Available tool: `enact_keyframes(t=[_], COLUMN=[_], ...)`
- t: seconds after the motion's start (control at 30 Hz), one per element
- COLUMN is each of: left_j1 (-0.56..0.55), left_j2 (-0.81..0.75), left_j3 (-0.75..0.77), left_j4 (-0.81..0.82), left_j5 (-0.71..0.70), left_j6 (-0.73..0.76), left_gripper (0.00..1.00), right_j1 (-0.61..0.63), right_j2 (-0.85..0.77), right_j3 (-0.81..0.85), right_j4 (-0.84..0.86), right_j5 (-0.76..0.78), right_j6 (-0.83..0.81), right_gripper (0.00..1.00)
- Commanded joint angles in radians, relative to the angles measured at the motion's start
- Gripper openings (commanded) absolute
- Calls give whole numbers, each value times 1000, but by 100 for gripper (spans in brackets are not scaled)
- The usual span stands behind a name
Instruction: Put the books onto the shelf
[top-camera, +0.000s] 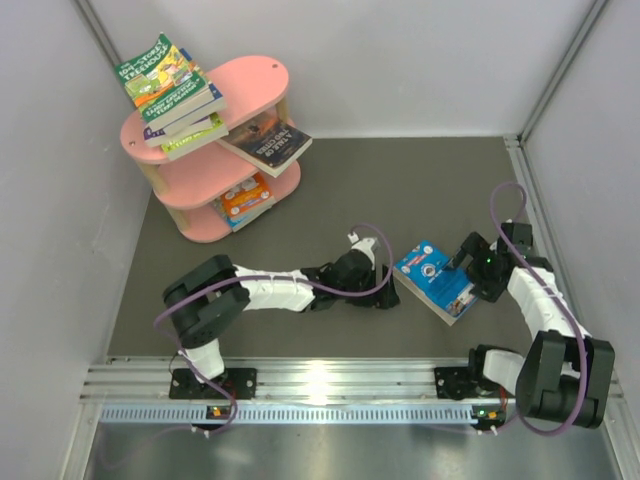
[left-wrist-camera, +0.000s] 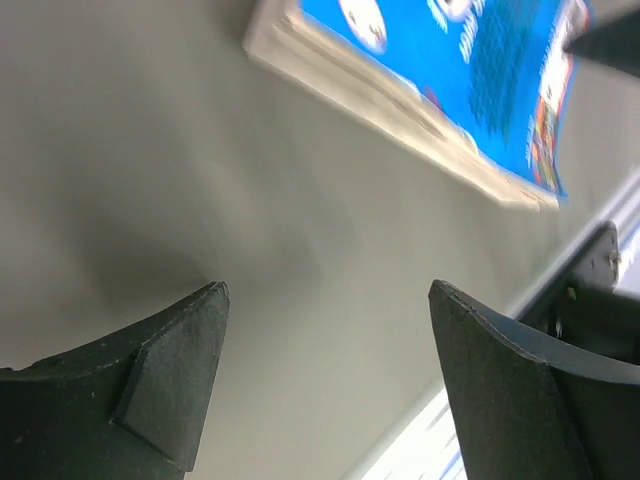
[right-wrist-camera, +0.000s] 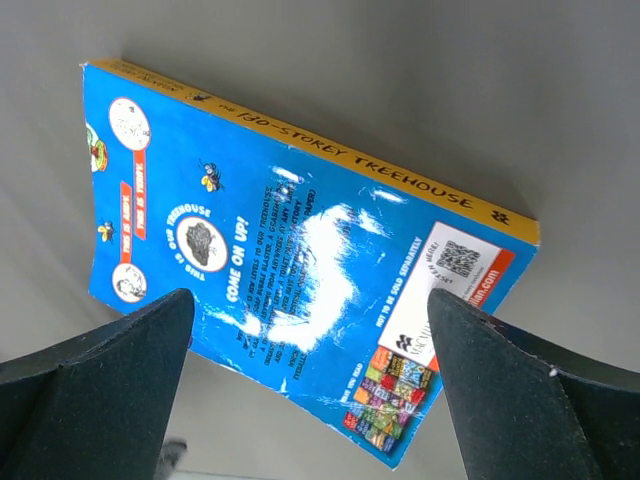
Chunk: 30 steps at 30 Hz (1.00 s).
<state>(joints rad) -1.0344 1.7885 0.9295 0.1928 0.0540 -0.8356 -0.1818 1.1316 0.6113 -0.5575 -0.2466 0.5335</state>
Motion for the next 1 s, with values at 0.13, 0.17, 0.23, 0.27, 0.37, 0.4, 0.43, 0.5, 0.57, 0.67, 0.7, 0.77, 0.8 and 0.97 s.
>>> enact_keyframes(t=[0.13, 0.17, 0.23, 0.27, 0.37, 0.4, 0.43, 0.5, 0.57, 0.67, 0.7, 0.77, 0.8, 0.97], left_j1=[-81, -85, -99, -104, -128, -133, -142, -147, -150, -150, -148, -147, -147, -83], left_j2=[-71, -52, -31, -3, 52, 64, 75, 101, 118, 132, 137, 141, 140, 112], left_j3=[-20, -15, 8, 18, 75, 87, 107, 117, 129, 144, 147, 157, 157, 114], left_j4=[40, 46, 63, 63, 63, 63, 65, 97, 120, 126, 126, 126, 125, 128], left_j5=[-45, -45, -36, -31, -17, -13, -10, 12, 27, 33, 33, 33, 32, 38], left_j6=[-57, -60, -68, -69, -69, -76, -79, -100, -112, -120, -120, -119, -112, -112], left_gripper=[86, 86, 85, 85, 85, 85, 85, 85, 85, 85, 85, 85, 85, 86], right_j1=[-12, -13, -16, -16, -16, -16, -18, -21, -22, -22, -22, -22, -15, 83], right_j2=[-17, -1, 55, 74, 141, 161, 195, 230, 287, 324, 324, 312, 303, 212], right_j3=[105, 117, 128, 136, 145, 148, 153, 163, 166, 133, 117, 66, 44, -112], right_j4=[-4, 2, 34, 51, 111, 120, 129, 157, 168, 194, 217, 235, 246, 284], right_j5=[153, 164, 153, 138, 104, 109, 116, 135, 138, 83, 67, 26, -23, -118], right_j6=[-29, -30, -26, -20, -10, -10, -13, -18, -17, -1, 3, 20, 29, 81], right_gripper=[100, 100, 100, 100, 100, 100, 100, 100, 100, 100, 100, 100, 100, 100])
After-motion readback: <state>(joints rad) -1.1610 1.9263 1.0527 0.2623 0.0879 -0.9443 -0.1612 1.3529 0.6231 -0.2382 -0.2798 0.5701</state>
